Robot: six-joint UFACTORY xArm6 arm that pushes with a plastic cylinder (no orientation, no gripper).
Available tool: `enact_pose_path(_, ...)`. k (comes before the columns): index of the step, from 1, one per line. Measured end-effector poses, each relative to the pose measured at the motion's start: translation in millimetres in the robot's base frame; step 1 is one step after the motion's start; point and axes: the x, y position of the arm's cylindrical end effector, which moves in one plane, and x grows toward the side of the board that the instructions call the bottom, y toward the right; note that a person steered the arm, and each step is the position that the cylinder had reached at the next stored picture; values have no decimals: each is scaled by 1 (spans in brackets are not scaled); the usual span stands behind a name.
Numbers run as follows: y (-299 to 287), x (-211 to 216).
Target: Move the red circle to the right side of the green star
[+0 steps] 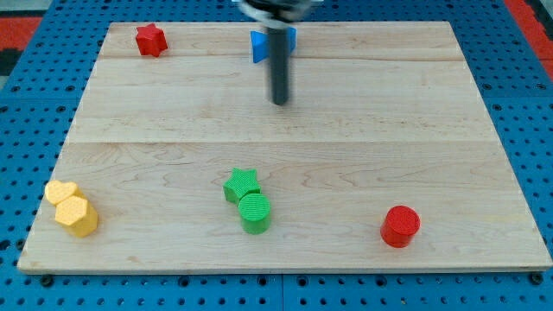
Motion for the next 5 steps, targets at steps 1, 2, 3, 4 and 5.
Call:
enact_pose_path(1,132,61)
enact_pose_path(2,204,159)
enact_pose_path(3,179,212)
enact_pose_path(4,106,197)
enact_pose_path(5,11,158)
